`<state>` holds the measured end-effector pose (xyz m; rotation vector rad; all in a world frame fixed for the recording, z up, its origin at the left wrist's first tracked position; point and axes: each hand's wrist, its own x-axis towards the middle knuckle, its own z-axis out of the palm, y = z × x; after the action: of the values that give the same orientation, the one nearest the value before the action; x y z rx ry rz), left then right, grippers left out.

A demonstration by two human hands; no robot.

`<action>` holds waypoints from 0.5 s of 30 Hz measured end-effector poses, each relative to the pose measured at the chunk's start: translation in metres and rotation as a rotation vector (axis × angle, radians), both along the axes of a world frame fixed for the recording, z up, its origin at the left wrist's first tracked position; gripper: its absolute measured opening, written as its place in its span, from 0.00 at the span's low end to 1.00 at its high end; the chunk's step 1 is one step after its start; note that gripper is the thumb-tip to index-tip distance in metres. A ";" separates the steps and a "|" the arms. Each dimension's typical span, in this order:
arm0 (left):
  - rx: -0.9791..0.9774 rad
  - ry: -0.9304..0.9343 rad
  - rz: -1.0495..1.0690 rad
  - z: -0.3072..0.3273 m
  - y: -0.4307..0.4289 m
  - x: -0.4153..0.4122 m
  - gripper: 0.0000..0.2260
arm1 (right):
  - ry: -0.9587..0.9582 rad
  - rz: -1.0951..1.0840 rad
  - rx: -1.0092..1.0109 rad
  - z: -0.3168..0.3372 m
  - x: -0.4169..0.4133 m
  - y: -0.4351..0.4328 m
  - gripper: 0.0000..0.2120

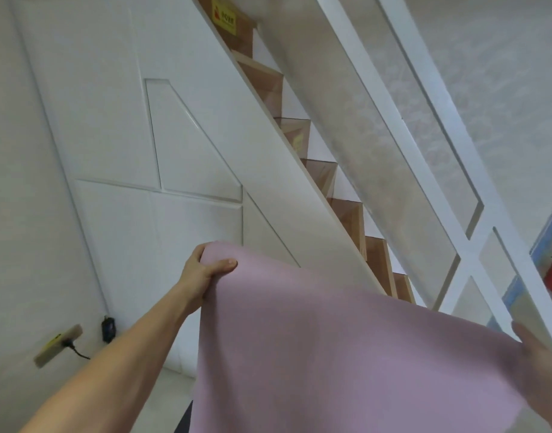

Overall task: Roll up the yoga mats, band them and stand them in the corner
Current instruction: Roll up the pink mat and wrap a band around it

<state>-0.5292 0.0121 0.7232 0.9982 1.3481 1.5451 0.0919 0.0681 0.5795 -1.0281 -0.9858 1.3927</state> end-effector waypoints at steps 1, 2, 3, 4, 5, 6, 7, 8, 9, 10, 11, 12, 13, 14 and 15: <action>-0.015 0.005 -0.017 -0.004 0.001 -0.003 0.35 | -0.065 -0.044 -0.146 0.024 -0.012 -0.009 0.56; -0.032 0.002 -0.036 -0.009 0.000 -0.006 0.36 | -0.120 -0.118 -0.208 0.037 -0.021 -0.010 0.56; -0.056 -0.001 -0.061 -0.013 0.000 -0.007 0.37 | -0.099 -0.206 -0.237 0.047 -0.029 -0.011 0.56; -0.085 0.007 -0.091 -0.016 -0.001 -0.008 0.38 | -0.128 -0.277 -0.214 0.057 -0.036 -0.016 0.54; -0.115 0.025 -0.118 -0.020 0.000 -0.009 0.40 | -0.106 -0.298 -0.197 0.067 -0.034 -0.019 0.53; -0.137 0.043 -0.144 -0.022 -0.001 -0.009 0.43 | -0.084 -0.314 -0.191 0.075 -0.034 -0.024 0.54; -0.150 0.053 -0.171 -0.025 0.000 -0.010 0.45 | -0.080 -0.332 -0.192 0.077 -0.038 -0.026 0.54; -0.167 0.058 -0.198 -0.027 0.001 -0.011 0.45 | -0.083 -0.370 -0.197 0.077 -0.042 -0.028 0.52; -0.194 0.057 -0.215 -0.028 0.003 -0.011 0.44 | -0.098 -0.403 -0.199 0.080 -0.046 -0.032 0.45; -0.230 0.057 -0.224 -0.029 0.005 -0.010 0.43 | -0.104 -0.436 -0.191 0.084 -0.051 -0.036 0.38; -0.259 0.061 -0.231 -0.031 0.007 -0.012 0.43 | -0.124 -0.451 -0.202 0.086 -0.058 -0.038 0.31; -0.276 0.067 -0.240 -0.032 0.007 -0.015 0.42 | -0.139 -0.459 -0.207 0.086 -0.062 -0.037 0.28; -0.286 0.080 -0.254 -0.032 0.008 -0.015 0.42 | -0.154 -0.456 -0.216 0.087 -0.063 -0.038 0.25; -0.291 0.102 -0.257 -0.032 0.009 -0.014 0.41 | -0.164 -0.457 -0.216 0.088 -0.062 -0.039 0.24; -0.294 0.127 -0.228 -0.033 0.011 -0.015 0.40 | -0.158 -0.452 -0.219 0.089 -0.060 -0.041 0.23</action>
<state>-0.5439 0.0229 0.6901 1.0357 1.4447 1.0937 0.0314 0.0275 0.6683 -1.4414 -0.6628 1.0677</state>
